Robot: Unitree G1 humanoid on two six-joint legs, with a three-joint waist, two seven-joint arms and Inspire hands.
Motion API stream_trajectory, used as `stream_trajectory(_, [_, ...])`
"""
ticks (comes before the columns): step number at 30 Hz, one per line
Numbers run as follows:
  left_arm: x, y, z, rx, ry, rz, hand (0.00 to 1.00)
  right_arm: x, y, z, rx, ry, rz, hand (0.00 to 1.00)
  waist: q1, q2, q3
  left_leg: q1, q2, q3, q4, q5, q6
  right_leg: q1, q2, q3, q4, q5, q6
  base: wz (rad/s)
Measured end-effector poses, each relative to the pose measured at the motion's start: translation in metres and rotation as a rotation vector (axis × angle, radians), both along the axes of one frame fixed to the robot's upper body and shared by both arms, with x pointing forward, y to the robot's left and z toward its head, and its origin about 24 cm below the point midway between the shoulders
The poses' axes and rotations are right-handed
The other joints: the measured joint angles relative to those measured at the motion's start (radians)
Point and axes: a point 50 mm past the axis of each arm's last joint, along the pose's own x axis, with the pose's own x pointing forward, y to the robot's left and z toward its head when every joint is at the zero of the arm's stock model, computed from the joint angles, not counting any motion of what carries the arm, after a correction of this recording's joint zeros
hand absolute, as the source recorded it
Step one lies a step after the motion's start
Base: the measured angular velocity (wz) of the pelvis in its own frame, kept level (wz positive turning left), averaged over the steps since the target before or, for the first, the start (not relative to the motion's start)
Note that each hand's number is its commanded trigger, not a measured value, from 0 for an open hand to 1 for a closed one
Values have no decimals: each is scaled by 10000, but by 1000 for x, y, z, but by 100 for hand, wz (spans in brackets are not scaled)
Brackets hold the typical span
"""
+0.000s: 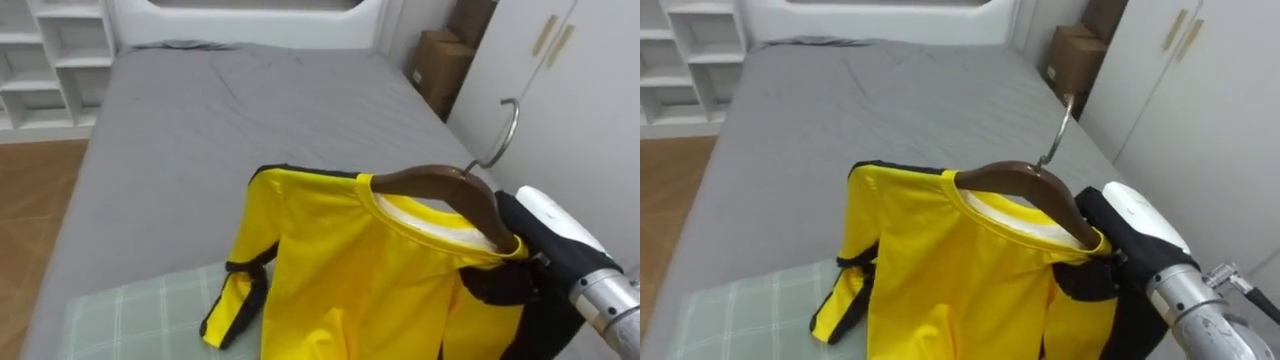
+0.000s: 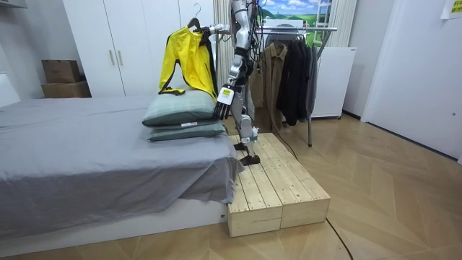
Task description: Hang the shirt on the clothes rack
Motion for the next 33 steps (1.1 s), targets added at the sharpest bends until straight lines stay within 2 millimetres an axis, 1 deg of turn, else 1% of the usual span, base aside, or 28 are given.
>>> stream_trajectory(1, [-2,0,-1,-2,140,23,0,0,0,0,10,-23,9,100,146,44,28,93,49,382,18,-82,-36,-88,-30,-663,14,81,-131,-103])
stream_trajectory(2, [-3,0,-1,-11,219,15,0,0,1,0,7,-30,6,100,190,67,43,113,79,546,61,-130,-45,-114,-43,-958,23,115,-185,-94])
stream_trajectory(3, [-4,0,-1,-25,356,48,0,1,1,0,-34,-27,0,100,202,84,63,110,116,853,175,-212,-49,-227,-91,-1442,113,149,-243,-67])
stream_trajectory(4, [-6,0,-2,-58,500,76,0,1,2,-1,-59,-21,-15,100,186,107,78,109,123,1071,226,-285,-45,-327,-125,-1738,154,166,-295,-59])
stream_trajectory(5, [-6,0,-2,-82,561,82,0,1,2,-1,-65,-23,-20,100,188,115,83,103,122,1163,244,-305,-47,-375,-125,-1781,176,178,-317,-50])
stream_trajectory(7, [-8,1,-2,-169,755,89,0,1,4,-2,-21,-12,-11,100,195,100,86,106,113,1505,275,-373,-41,-532,-111,-1843,248,209,-366,-42])
stream_trajectory(10, [-10,3,-2,-180,975,134,0,2,8,-3,119,-38,83,100,174,48,92,142,122,1797,344,-432,-46,-573,-72,-1877,213,253,-429,-30])
stream_trajectory(17, [-16,6,-2,24,1472,53,0,9,13,8,257,-414,323,100,127,2,85,189,159,2289,317,-454,-73,-656,62,-1833,104,358,-502,-19])
stream_trajectory(18, [-17,7,-2,76,1542,86,0,9,14,9,267,-475,364,100,134,3,85,202,184,2394,348,-465,-95,-676,125,-1818,104,366,-535,-26])
stream_trajectory(19, [-19,8,-2,140,1663,170,0,8,15,9,317,-457,413,100,140,1,83,210,249,2511,470,-496,-149,-670,203,-1789,93,383,-572,-30])
stream_trajectory(20, [-20,8,-2,170,1729,236,0,8,16,8,320,-435,448,100,142,-3,81,230,299,2611,554,-522,-191,-658,221,-1789,93,388,-597,-40])
stream_trajectory(21, [-25,9,-2,180,1869,455,0,8,18,8,342,-402,513,100,146,-26,69,300,382,2861,734,-558,-250,-613,233,-1850,114,338,-700,-36])
stream_trajectory(22, [-27,10,-2,181,1926,600,0,8,19,8,357,-397,527,100,141,-48,64,309,450,3017,912,-577,-284,-583,241,-1903,124,296,-761,-51])
stream_trajectory(23, [-31,13,-2,215,2070,888,0,7,20,8,404,-401,571,100,162,-170,65,289,617,3327,1474,-596,-316,-521,200,-2093,146,175,-893,-52])
stream_trajectory(24, [-37,16,-1,245,2276,1160,0,7,21,7,448,-386,568,100,156,-281,57,217,867,3458,2318,-598,-318,-400,208,-2018,153,68,-983,-70])
stream_trajectory(25, [-45,17,-1,274,2607,1283,0,7,21,7,477,-366,564,100,189,-311,40,126,1117,3341,3274,-598,-318,-241,299,-1707,148,-31,-1045,-63])
stream_trajectory(26, [-49,18,-1,292,2774,1323,0,7,21,7,504,-381,580,100,197,-294,44,42,1275,3071,3761,-592,-311,-165,400,-1505,151,-72,-1093,-71])
stream_trajectory(27, [-54,18,-1,353,3076,1390,0,7,22,8,689,-423,604,100,161,-232,61,-249,1481,2189,4655,-505,-271,-64,622,-1053,155,-99,-1156,-61])
stream_trajectory(28, [-55,18,0,381,3183,1434,0,7,22,7,739,-423,586,100,153,-219,67,-446,1526,1718,5059,-412,-209,-24,719,-858,137,-91,-1179,-79])
stream_trajectory(29, [-57,18,0,459,3379,1503,0,7,24,5,805,-333,568,100,160,-252,50,-881,1380,685,5445,-289,-20,66,835,-413,123,-120,-1261,-91])
stream_trajectory(30, [-58,17,0,509,3489,1515,0,7,25,3,823,-214,535,100,232,-295,32,-1100,1052,-278,5147,-537,15,3,932,27,95,-25,-1286,-97])
stream_trajectory(31, [-58,17,-1,513,3518,1495,0,8,26,3,796,-163,514,100,262,-321,26,-1257,832,-735,4950,-668,4,-61,962,240,92,9,-1259,-103])
stream_trajectory(32, [-58,15,-1,493,3585,1417,0,9,28,2,803,-85,509,100,371,-345,25,-1540,426,-1505,4510,-811,-33,-182,1044,723,75,99,-1193,-112])
stream_trajectory(33, [-59,12,-2,434,3679,1398,0,10,30,1,745,-30,551,100,556,-348,28,-1643,31,-2037,3869,-819,-29,-266,1168,1326,60,243,-1168,-140])
